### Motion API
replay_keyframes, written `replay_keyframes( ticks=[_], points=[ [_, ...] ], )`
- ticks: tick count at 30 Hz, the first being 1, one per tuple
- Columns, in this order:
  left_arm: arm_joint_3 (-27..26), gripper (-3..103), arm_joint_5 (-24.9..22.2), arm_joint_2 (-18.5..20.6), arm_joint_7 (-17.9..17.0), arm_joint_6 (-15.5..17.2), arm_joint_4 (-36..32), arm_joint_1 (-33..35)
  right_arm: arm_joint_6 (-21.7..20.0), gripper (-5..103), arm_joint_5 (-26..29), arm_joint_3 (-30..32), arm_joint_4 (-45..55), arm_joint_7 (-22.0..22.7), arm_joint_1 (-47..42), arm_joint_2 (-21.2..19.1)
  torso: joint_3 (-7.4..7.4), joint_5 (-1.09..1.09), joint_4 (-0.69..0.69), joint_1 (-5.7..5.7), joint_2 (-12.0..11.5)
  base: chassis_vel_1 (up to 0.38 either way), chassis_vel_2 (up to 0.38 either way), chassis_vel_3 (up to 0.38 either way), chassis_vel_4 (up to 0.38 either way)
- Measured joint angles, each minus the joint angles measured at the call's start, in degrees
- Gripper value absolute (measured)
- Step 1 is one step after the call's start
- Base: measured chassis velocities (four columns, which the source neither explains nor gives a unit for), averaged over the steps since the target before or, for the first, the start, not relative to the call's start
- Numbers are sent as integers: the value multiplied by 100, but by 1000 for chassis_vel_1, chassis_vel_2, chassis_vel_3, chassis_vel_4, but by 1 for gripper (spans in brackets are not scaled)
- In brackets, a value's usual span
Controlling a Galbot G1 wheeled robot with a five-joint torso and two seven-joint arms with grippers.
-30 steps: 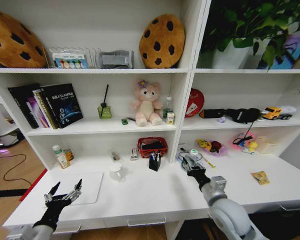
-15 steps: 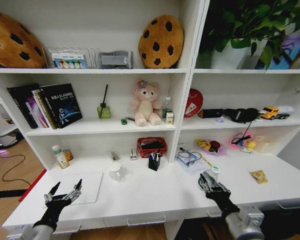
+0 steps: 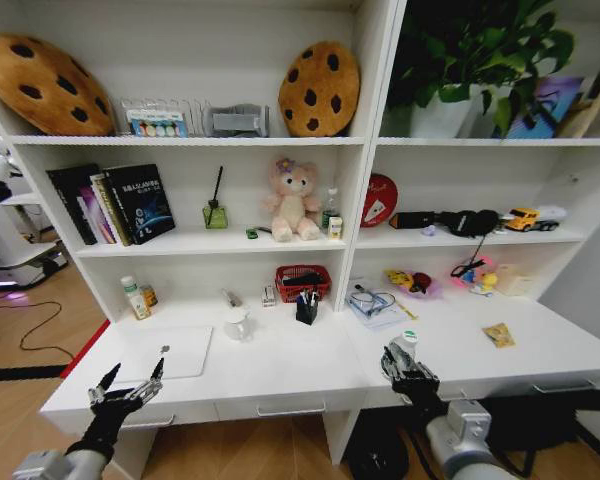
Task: Organize the objects on the table.
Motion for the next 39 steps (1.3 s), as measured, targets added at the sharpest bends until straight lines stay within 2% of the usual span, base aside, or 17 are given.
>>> replay_keyframes(
  ticks=[5, 6, 8, 9, 10, 12, 15, 16, 17, 18, 19, 20, 23, 24, 26, 31, 39],
  points=[
    [1, 100, 0, 0, 1, 0, 0, 0, 251, 26, 182, -138, -14, 453, -637, 149, 2, 1, -5, 3, -2, 18, -2, -18, 30],
    [1, 100, 0, 1, 1, 0, 0, -1, 337, 25, 460, -145, -152, 749, -803, 141, 3, -4, -4, 8, -4, -69, 1, 30, -57],
    [1, 100, 0, 1, 1, 0, 0, -2, 229, 25, 832, -144, -464, 994, -891, 142, 4, 1, -4, 11, -7, -60, 34, 47, -58],
    [1, 100, 0, 1, 1, 0, 0, -2, 38, 25, 1132, -97, -757, 1035, -920, 150, 5, 3, -2, 12, -7, -42, 40, 64, -39],
    [1, 100, 0, 1, 1, 0, 0, -2, 38, 25, 1132, -97, -757, 1035, -920, 150, 5, 3, -2, 12, -7, -42, 40, 64, -39],
    [1, 100, 0, 1, 0, 0, 0, -2, -265, 25, 1450, 18, -1378, 874, -912, 153, 4, 0, -3, 12, -7, 0, 0, 0, 0],
    [1, 100, 0, 1, 0, 0, 0, -2, -320, 25, 1500, 41, -1660, 777, -886, 155, 4, 2, -2, 11, -6, 0, 0, 0, 0],
    [1, 100, 0, 1, 0, 0, 0, -1, -342, 25, 1513, 37, -2031, 663, -862, 138, 3, 1, -3, 9, -6, 0, 0, 0, 0],
    [1, 100, 0, 1, 0, 0, 0, -1, -336, 25, 1440, 28, -2457, 477, -838, 106, 3, 0, -3, 7, -5, 0, 0, 0, 0],
    [1, 100, 0, 1, 0, 0, 0, -1, -336, 25, 1440, 28, -2457, 477, -838, 106, 3, 0, -3, 7, -5, 0, 0, 0, 0],
    [1, 100, 0, 1, 0, 0, 0, -1, -261, 25, 1222, 31, -2941, 164, -809, 96, 3, 3, -3, 7, -5, 0, 0, 0, 0],
    [1, 100, 0, 1, 0, 0, 0, -1, -261, 25, 1222, 31, -2941, 164, -809, 96, 3, 3, -3, 7, -5, 0, 0, 0, 0],
    [1, 100, 0, 1, 0, 0, 0, -1, 273, 25, 220, 122, -3850, -449, -802, 94, 3, 2, -3, 7, -5, 0, 0, 0, 0],
    [1, 100, 0, 1, 0, 0, 0, -1, 273, 25, 220, 122, -3850, -449, -802, 94, 3, 2, -3, 7, -5, 0, 0, 0, 0],
    [1, 100, 0, 1, 0, 0, 0, -1, 378, 25, -125, 230, -4019, -761, -911, 100, 3, 0, -3, 7, -4, 0, 0, 0, 0],
    [1, 100, 0, 1, 0, 0, 0, -1, 573, 25, -601, 354, -4309, -1006, -940, 123, 3, 0, -3, 7, -5, 0, 0, 0, 0],
    [1, 100, 0, 1, 0, 0, 0, -1, 748, 25, -701, 386, -4408, -1038, -929, 132, 3, 0, -2, 7, -4, -38, -46, 49, 37]
  ],
)
